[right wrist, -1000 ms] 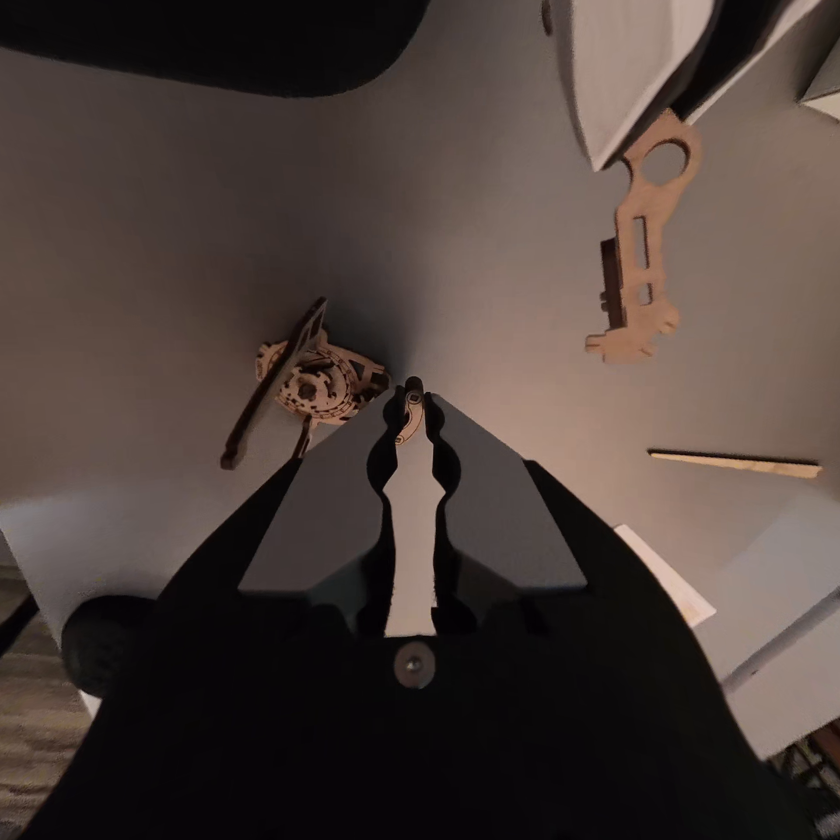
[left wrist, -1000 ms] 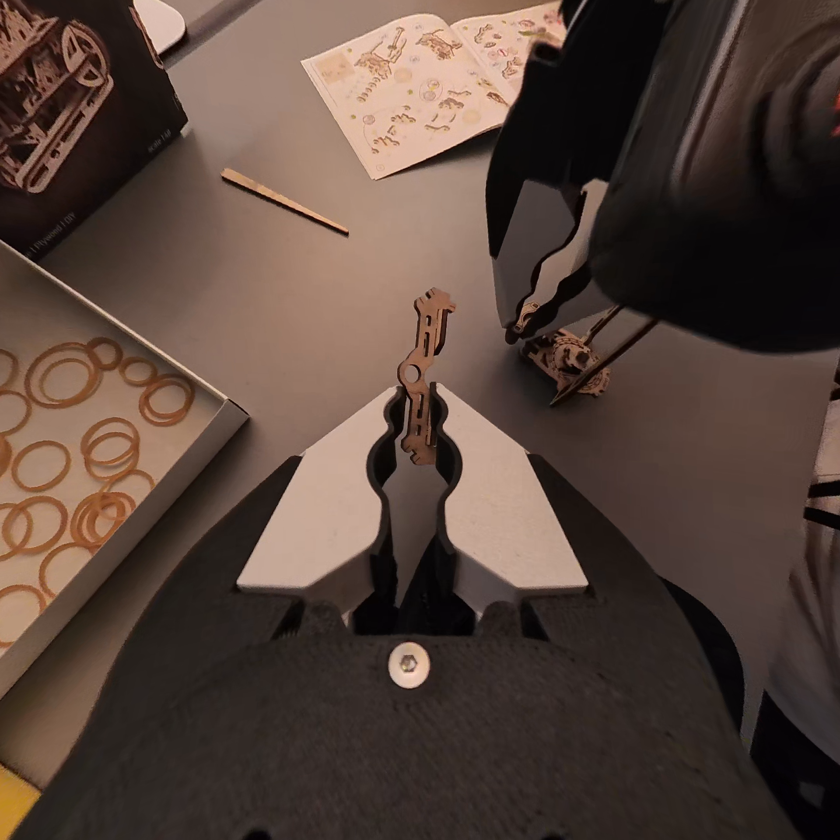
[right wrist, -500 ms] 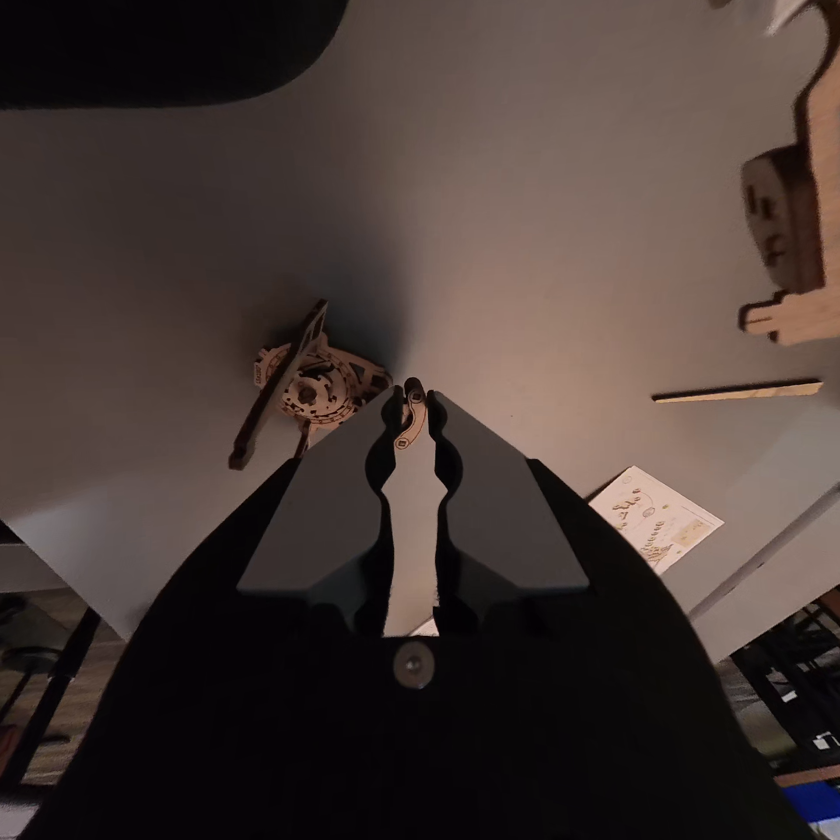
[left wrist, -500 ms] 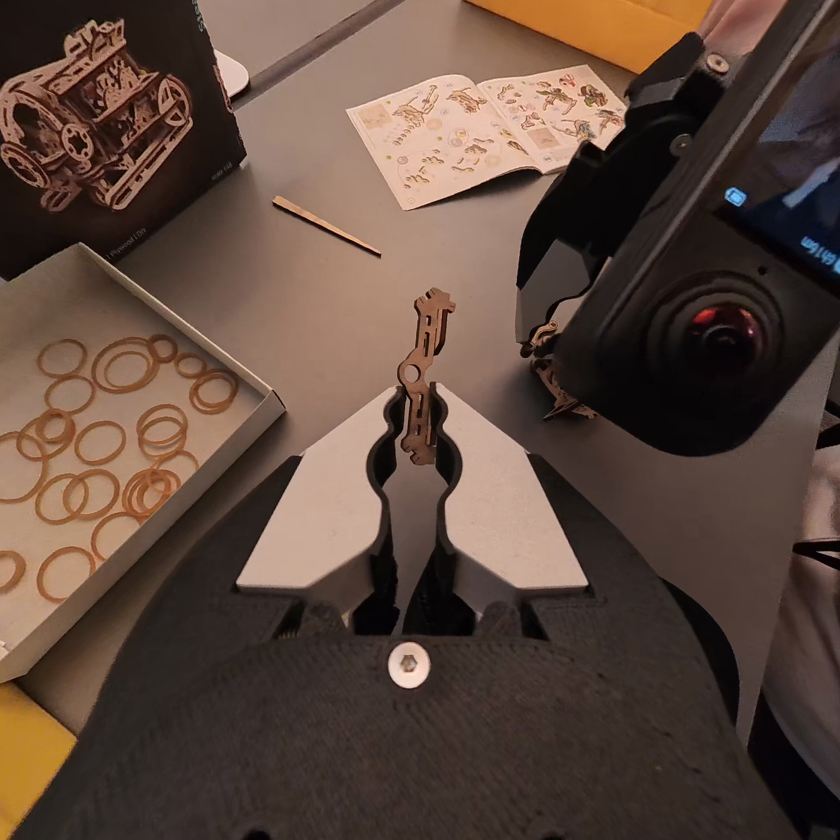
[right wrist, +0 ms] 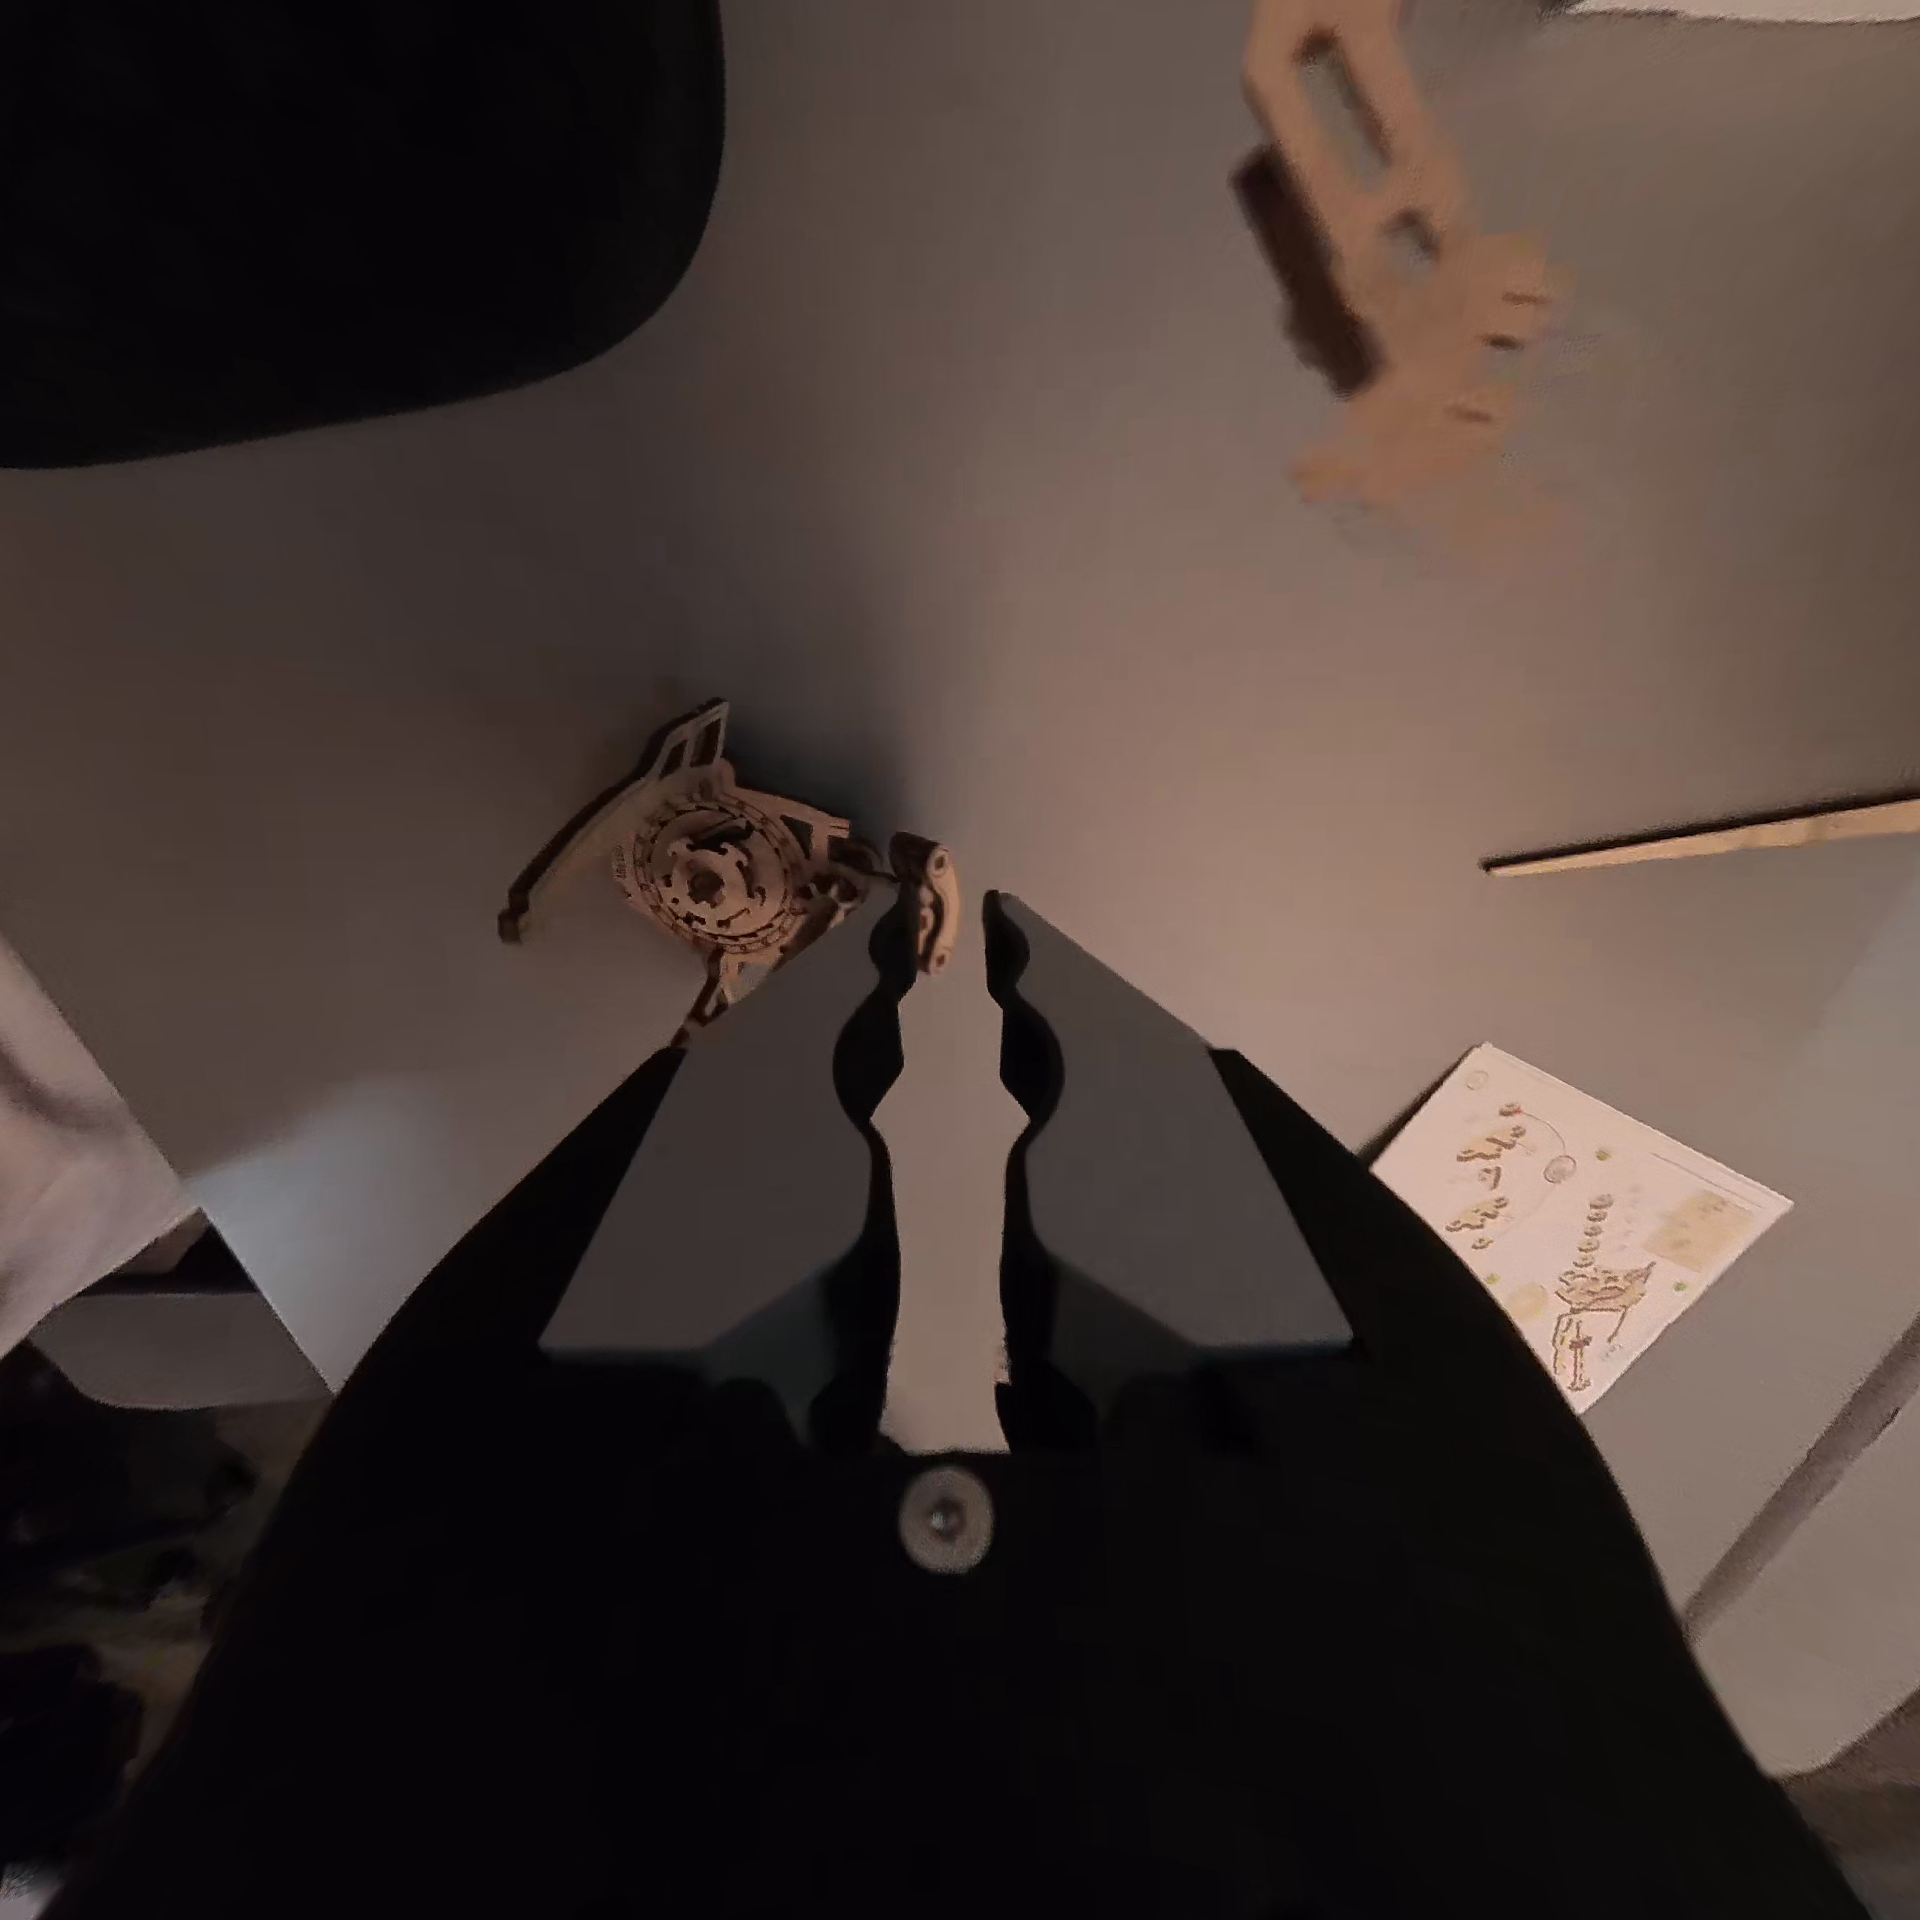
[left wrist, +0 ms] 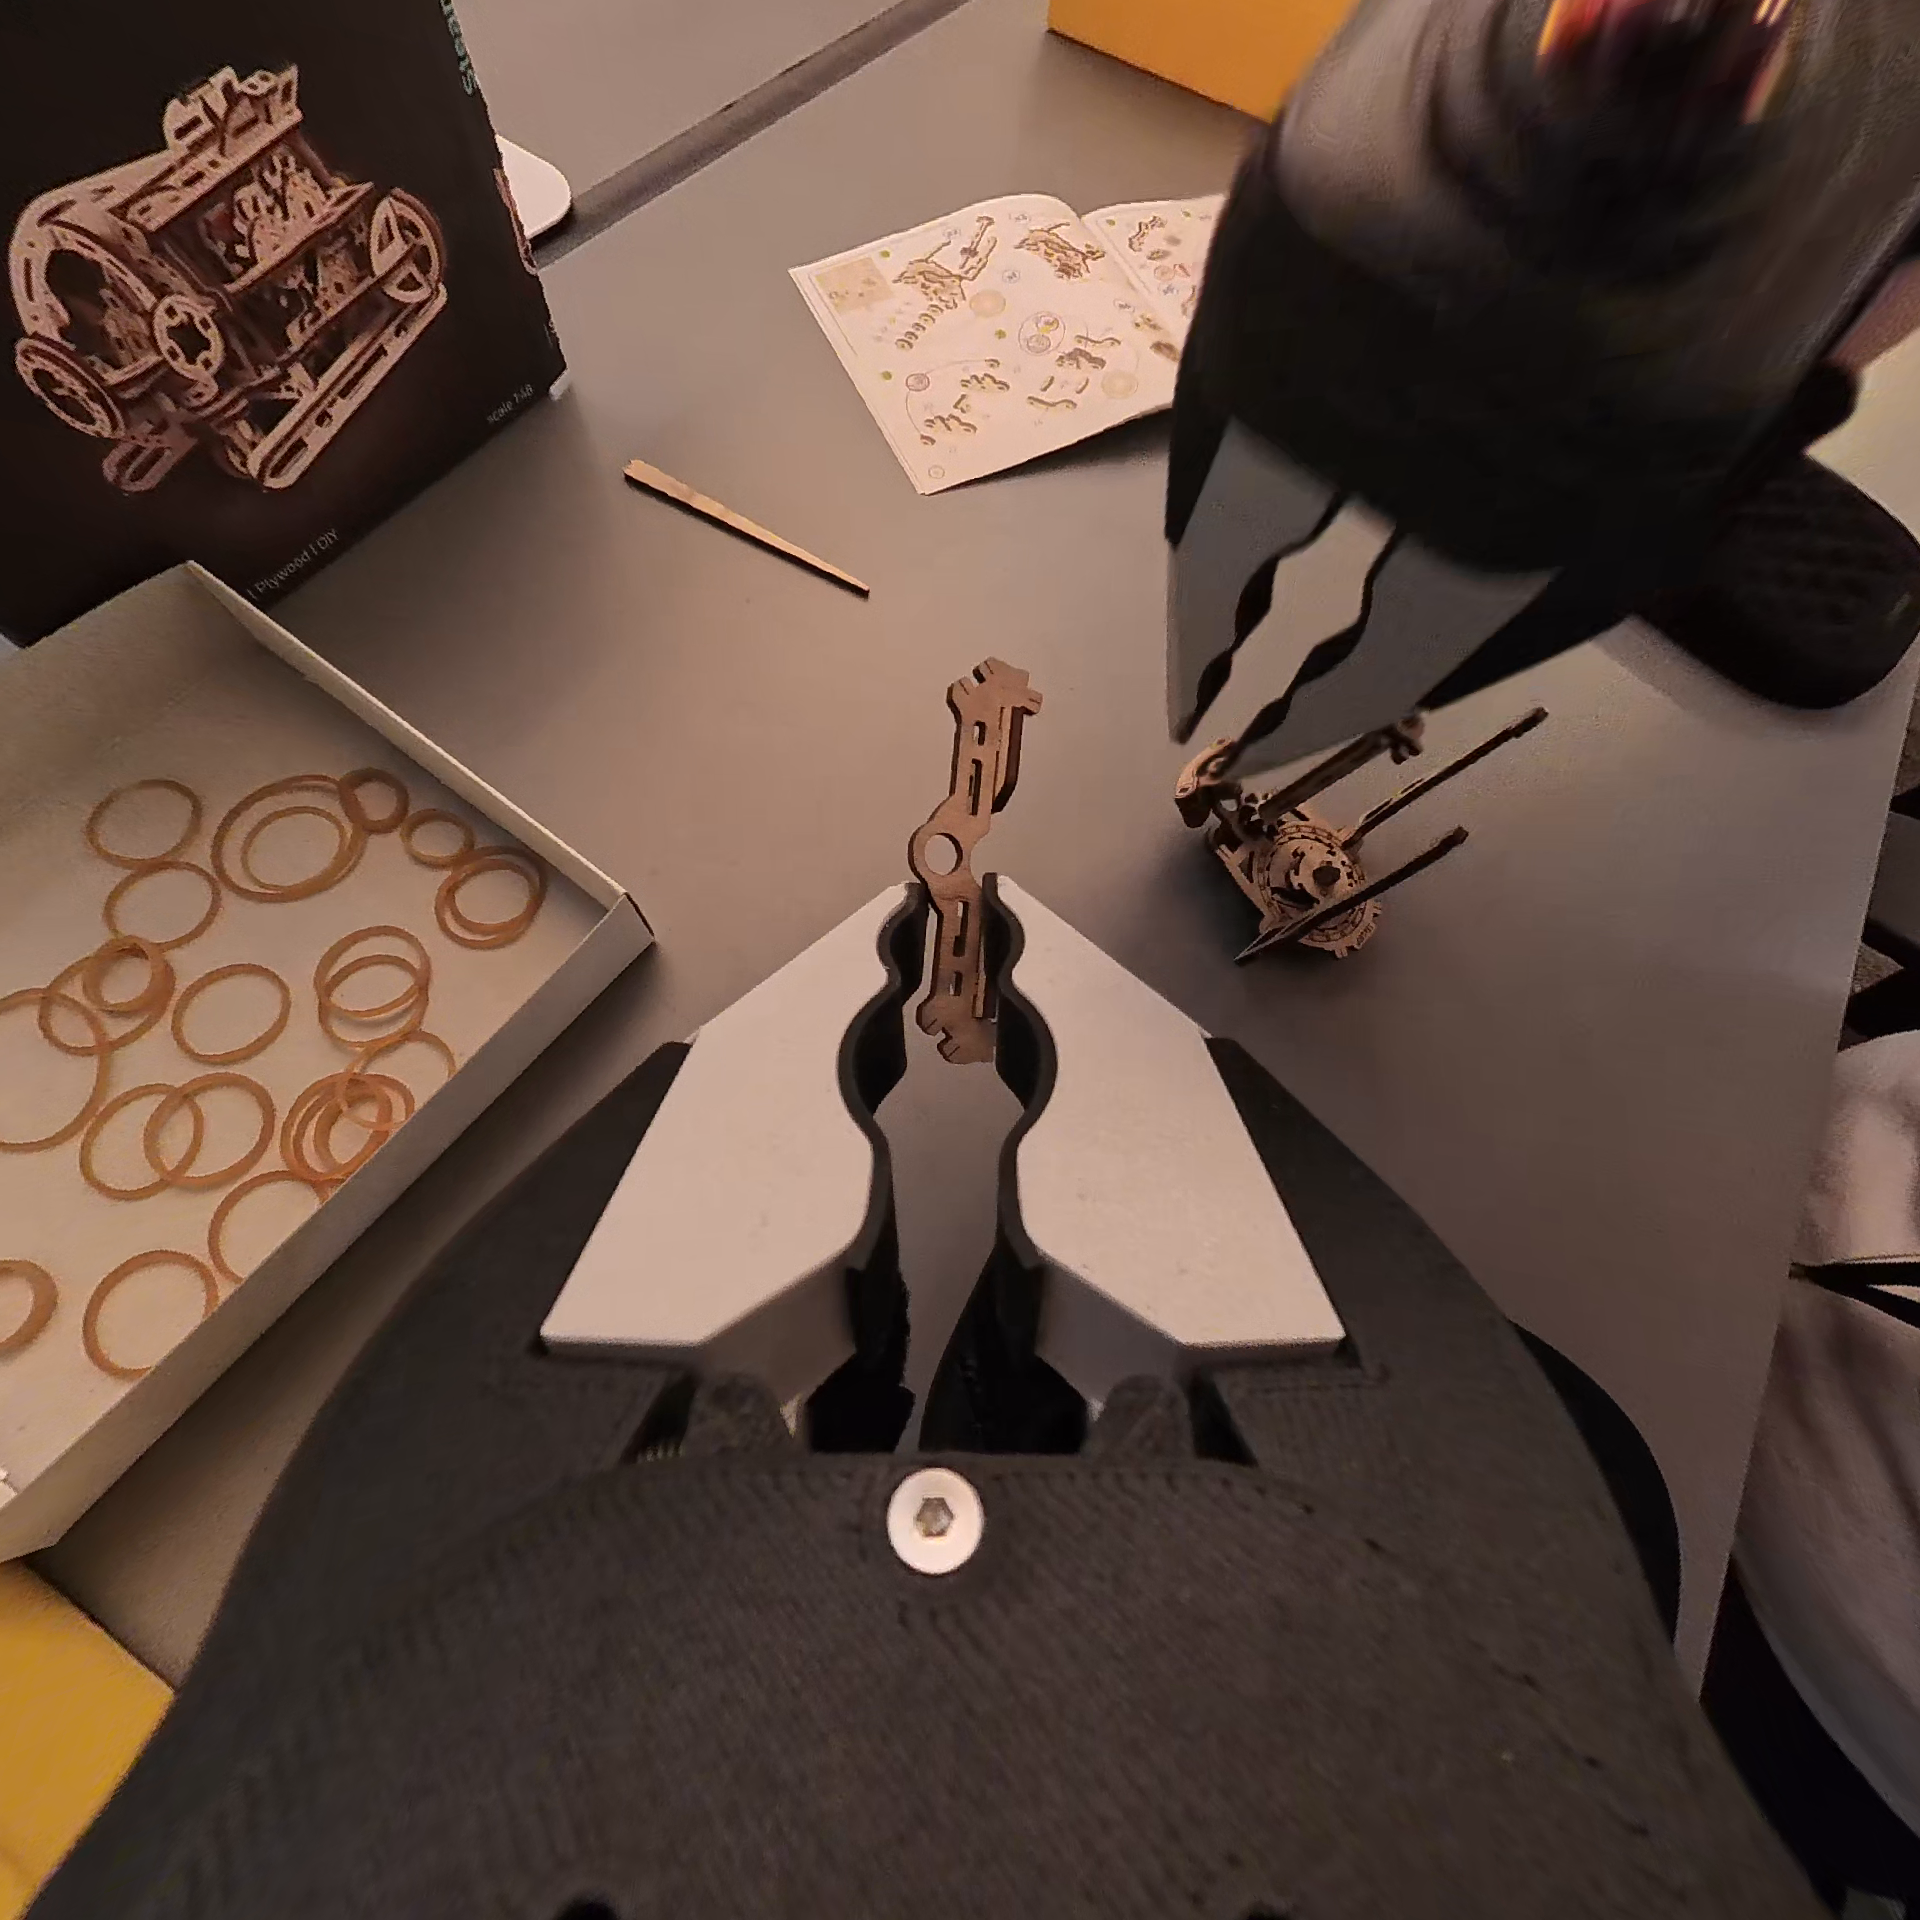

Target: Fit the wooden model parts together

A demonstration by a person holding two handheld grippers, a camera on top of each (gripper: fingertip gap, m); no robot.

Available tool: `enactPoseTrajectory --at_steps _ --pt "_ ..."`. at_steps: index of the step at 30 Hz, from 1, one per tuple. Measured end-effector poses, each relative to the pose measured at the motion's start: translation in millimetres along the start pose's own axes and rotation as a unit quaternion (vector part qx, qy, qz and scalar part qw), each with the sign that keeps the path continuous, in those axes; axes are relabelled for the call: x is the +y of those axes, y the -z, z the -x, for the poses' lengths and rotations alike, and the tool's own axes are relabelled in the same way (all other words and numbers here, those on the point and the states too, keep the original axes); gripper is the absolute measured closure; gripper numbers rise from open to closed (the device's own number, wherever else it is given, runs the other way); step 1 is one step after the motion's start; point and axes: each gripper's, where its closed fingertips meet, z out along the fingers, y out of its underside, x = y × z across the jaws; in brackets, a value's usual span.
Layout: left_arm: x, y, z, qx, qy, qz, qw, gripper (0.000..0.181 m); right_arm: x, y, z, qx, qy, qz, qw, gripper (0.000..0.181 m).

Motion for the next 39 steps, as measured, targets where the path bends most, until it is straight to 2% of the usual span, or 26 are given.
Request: enactPoseTrajectory --at_steps 1,4,7,10,12,14,20,25,29,39 --pt "0 0 0 0.0 0.0 0.0 1.0 0.173 0 6 -2 -0.002 -0.006 -0.018 1.0 0.17" --pt "0 -1 0 0.001 0.0 0.001 1.0 0.173 -1 20 -5 -0.038 -0.04 -0.095 0.994 0.171" --pt "2 -4 -1 0.005 0.002 0.005 1.0 0.173 0 27 -8 -0.099 -0.086 -0.18 0.975 0.171" --pt "5 -6 0 0.002 0.001 0.012 1.0 0.173 7 18 -16 -0.171 -0.154 -0.262 0.937 0.169" --pt "6 -9 1 0.001 0.0 0.017 1.0 0.173 12 11 -17 -0.247 -0.209 -0.303 0.896 0.167" --pt "8 -11 0 0.002 0.0 0.021 1.0 0.173 17 1 -19 -0.302 -0.257 -0.32 0.861 0.162" --pt "13 -18 -4 0.004 -0.007 0.038 0.999 0.173 20 -9 -13 -0.378 -0.293 -0.326 0.815 0.152" --pt "14 -21 -8 0.004 -0.016 0.045 0.999 0.173 16 -18 -8 -0.405 -0.278 -0.313 0.813 0.146" --pt "16 -22 -7 0.002 -0.018 0.049 0.999 0.173 10 -13 -7 -0.431 -0.266 -0.332 0.796 0.147" --pt "18 -25 -10 0.006 -0.021 0.057 0.998 0.173 12 -23 2 -0.422 -0.241 -0.31 0.817 0.159"
